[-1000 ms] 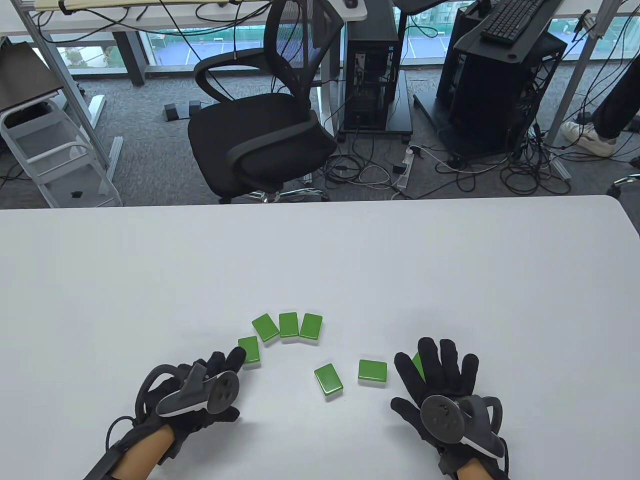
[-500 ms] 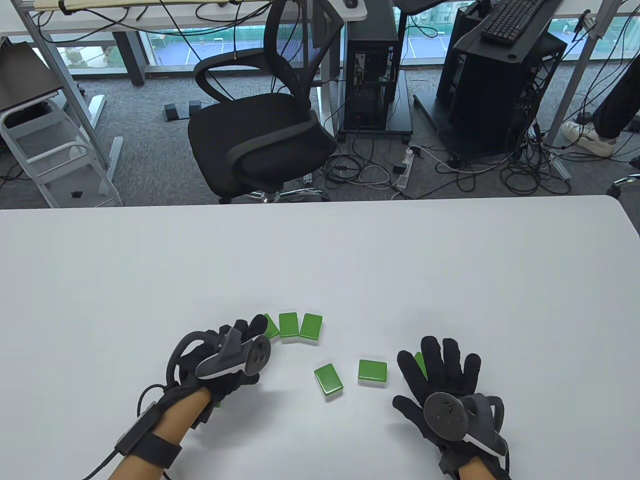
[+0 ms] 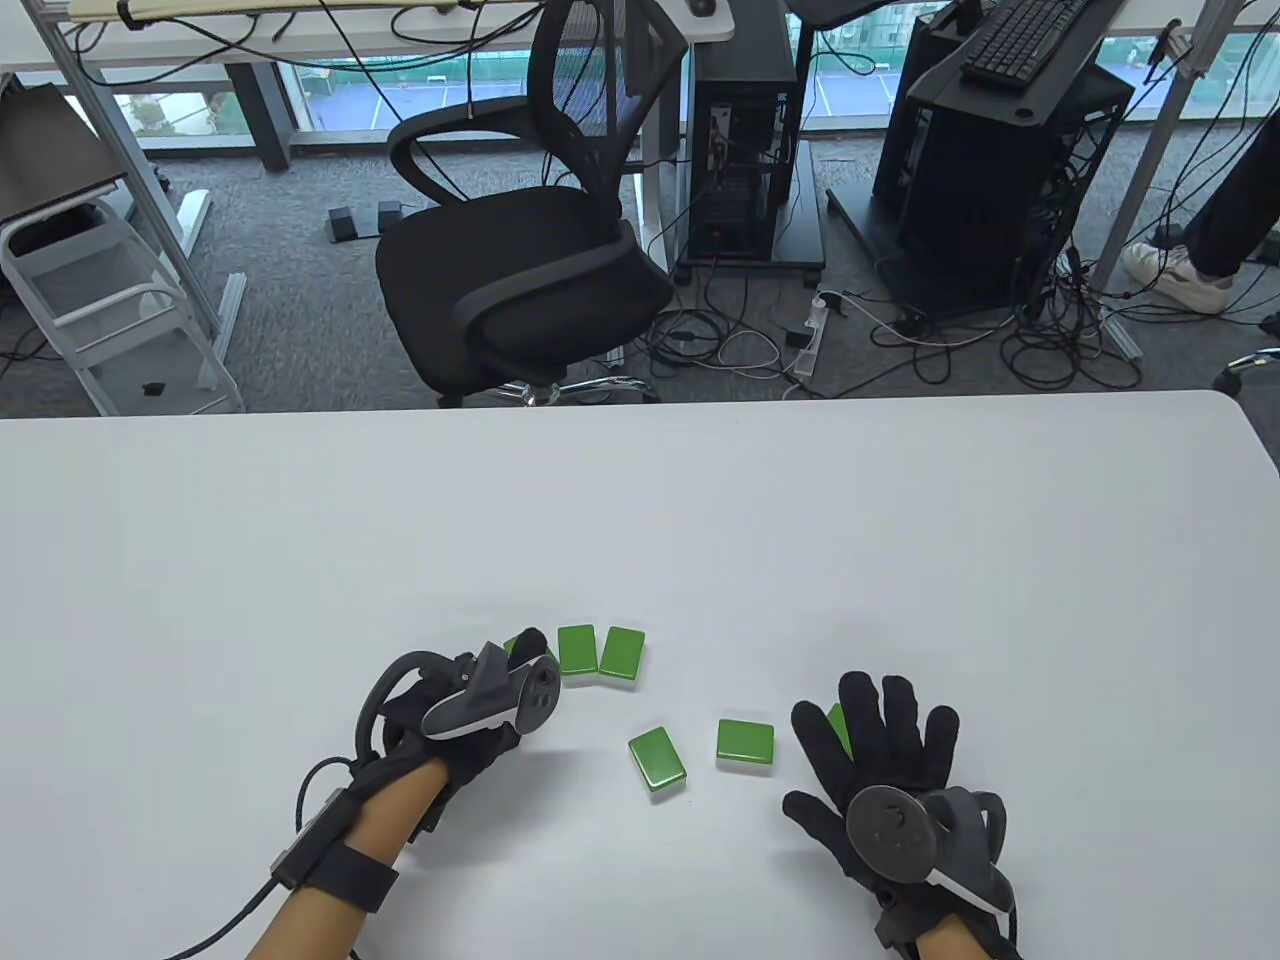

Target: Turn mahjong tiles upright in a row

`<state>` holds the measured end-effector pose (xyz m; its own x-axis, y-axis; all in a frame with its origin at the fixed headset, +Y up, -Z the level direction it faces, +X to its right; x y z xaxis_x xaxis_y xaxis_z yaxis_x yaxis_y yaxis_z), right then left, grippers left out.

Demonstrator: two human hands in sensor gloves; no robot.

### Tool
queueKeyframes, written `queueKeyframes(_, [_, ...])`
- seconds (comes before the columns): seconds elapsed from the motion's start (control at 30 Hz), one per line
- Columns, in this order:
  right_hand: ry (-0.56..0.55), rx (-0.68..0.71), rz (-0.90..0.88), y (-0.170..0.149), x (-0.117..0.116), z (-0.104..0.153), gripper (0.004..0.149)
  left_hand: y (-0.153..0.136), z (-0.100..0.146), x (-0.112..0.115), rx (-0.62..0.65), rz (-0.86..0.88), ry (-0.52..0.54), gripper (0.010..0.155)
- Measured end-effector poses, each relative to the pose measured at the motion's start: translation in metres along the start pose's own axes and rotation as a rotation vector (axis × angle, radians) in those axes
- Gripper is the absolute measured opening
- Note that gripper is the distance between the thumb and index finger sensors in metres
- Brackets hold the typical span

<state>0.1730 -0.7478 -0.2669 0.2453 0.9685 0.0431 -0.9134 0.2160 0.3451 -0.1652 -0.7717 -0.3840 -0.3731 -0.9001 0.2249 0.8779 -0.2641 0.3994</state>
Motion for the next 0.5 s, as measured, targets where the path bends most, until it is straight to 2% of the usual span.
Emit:
queueKeyframes(0.13, [-0.001,0.007,0.000,0.001,0.000,0.000,0.075,-0.001,0.009,-0.001,0.054,0.058,0.013,0.095])
queueKeyframes(0.33, [0.006,0.018,0.006,0.003,-0.001,0.000,0.075,-0.001,0.049,-0.011,0.179,0.106,0.119,0.095])
queueKeyframes(0.5, [0.000,0.023,0.004,0.004,-0.001,0.000,0.075,0.000,0.076,-0.007,0.232,0.112,0.169,0.095])
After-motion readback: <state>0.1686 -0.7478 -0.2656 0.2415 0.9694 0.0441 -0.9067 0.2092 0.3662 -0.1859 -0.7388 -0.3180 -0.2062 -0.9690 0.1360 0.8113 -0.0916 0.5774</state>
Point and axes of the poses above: the tracker on the back of each hand, its own y axis roughly to the thumb side, its own z axis roughly from the fingertips to the wrist, x = y × z, the point moved 4 cm from there along -z, roughly from the wrist to the fingertips, and after that the axes turned 4 degrees about x, right-handed, at the moved point
